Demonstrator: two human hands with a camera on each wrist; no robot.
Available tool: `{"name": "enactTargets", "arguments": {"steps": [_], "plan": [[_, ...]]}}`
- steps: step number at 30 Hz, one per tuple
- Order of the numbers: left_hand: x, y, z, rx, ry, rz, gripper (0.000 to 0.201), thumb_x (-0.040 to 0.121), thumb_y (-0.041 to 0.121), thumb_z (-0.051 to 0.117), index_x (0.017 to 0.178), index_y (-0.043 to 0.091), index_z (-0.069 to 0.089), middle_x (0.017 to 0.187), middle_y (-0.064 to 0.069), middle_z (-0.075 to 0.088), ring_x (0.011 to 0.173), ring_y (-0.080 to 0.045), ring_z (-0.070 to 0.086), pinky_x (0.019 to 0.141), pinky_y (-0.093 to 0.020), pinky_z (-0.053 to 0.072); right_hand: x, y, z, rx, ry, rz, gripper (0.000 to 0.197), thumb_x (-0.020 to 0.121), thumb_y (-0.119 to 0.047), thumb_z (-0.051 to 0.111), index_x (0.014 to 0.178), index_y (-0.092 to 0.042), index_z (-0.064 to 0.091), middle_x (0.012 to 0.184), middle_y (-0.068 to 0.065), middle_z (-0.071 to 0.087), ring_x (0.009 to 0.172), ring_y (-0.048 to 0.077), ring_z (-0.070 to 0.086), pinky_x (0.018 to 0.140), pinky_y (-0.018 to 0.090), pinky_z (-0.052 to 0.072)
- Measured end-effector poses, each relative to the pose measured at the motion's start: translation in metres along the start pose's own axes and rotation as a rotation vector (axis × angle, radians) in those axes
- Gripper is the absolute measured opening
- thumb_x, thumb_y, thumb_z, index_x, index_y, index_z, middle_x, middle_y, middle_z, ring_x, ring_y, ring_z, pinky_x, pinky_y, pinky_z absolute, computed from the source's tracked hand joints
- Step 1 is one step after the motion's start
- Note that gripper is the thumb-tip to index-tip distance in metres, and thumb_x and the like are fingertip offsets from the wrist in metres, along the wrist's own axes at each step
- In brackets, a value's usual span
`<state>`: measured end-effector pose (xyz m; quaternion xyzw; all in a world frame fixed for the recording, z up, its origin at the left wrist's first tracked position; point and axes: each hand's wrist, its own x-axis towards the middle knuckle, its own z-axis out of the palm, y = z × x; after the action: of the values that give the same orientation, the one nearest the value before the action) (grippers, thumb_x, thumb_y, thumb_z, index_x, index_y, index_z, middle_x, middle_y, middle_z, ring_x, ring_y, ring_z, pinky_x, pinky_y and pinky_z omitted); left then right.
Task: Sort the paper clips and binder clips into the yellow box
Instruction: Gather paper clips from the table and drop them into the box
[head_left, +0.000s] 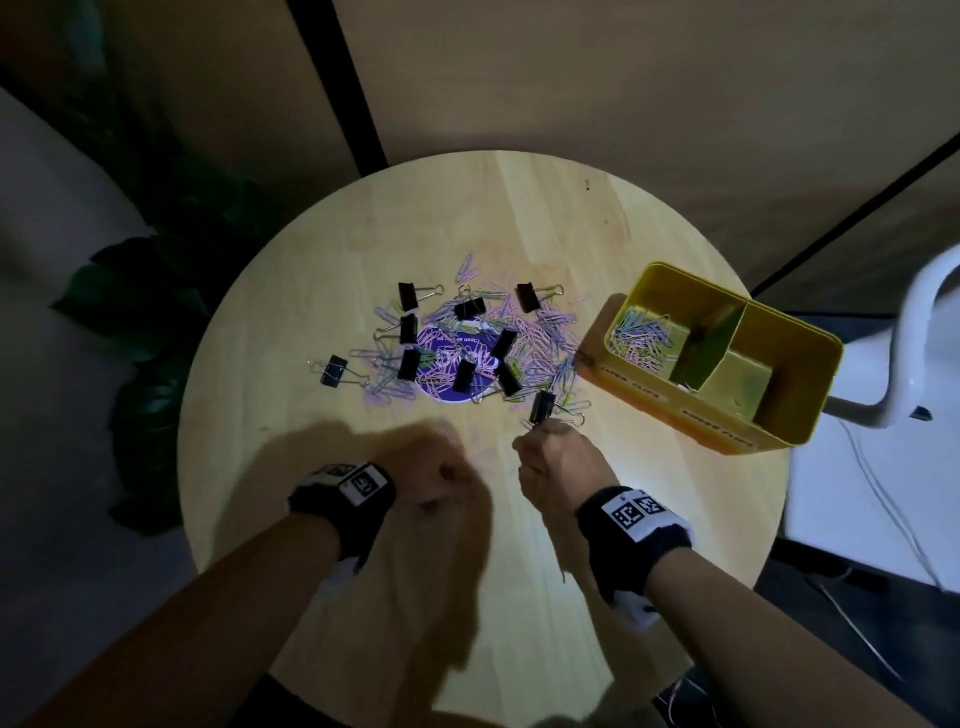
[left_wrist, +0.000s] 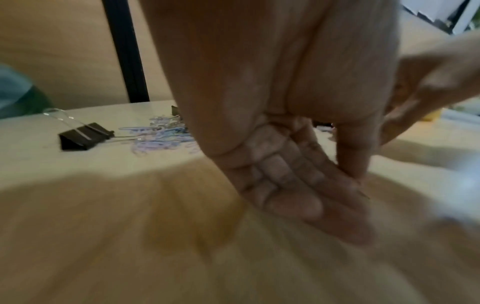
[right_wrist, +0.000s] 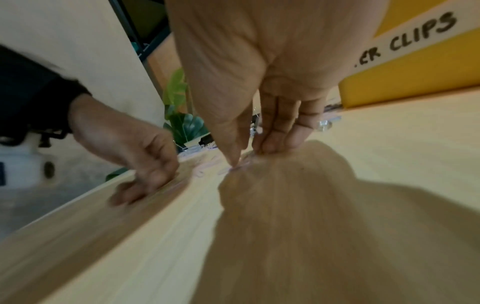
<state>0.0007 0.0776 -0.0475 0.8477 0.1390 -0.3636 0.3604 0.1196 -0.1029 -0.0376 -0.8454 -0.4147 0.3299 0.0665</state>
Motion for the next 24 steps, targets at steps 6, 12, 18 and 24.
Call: {"name": "enactTargets", "arguments": {"steps": [6,12,18,24], "plan": [[0.003,0.014,-0.018,-0.18,-0.05,-0.013,0.019,0.081,0.017,0.064,0.07,0.003,0.069,0.061,-0.009,0.067,0.056,-0.019,0.063,0.06,-0.024,0.05,-0.004,0.006,0.001,0.121,0.116,0.12,0.045,0.082,-0.037,0.061,0.122,-0.018,0.058,0.118,0.006,0.052,0.106,0.025,0.054,0.09,0.035,0.05],[0.0,0.007,0.004,-0.045,-0.016,0.083,0.014,0.076,0.024,0.066,0.077,0.01,0.07,0.074,-0.007,0.071,0.058,-0.004,0.055,0.059,-0.017,0.042,-0.003,-0.014,0.016,0.098,0.088,0.028,0.04,0.08,-0.036,0.062,0.112,-0.014,0.06,0.115,0.008,0.055,0.112,0.027,0.051,0.09,0.034,0.048],[0.005,0.008,-0.016,-0.147,0.445,0.022,0.011,0.076,0.007,0.055,0.076,0.004,0.066,0.073,-0.005,0.062,0.068,-0.016,0.058,0.068,-0.022,0.045,0.002,-0.026,0.013,0.128,0.075,0.106,0.047,0.075,-0.041,0.073,0.107,-0.011,0.056,0.11,0.01,0.051,0.101,0.031,0.055,0.081,0.035,0.049],[0.005,-0.005,0.004,0.128,0.381,-0.084,0.057,0.079,0.005,0.054,0.134,0.012,0.042,0.126,-0.013,0.041,0.119,-0.027,0.039,0.102,-0.033,0.034,0.002,-0.04,0.03,-0.021,0.012,0.035,0.043,0.08,-0.038,0.067,0.11,-0.009,0.058,0.11,0.013,0.053,0.103,0.031,0.055,0.084,0.035,0.046]]}}
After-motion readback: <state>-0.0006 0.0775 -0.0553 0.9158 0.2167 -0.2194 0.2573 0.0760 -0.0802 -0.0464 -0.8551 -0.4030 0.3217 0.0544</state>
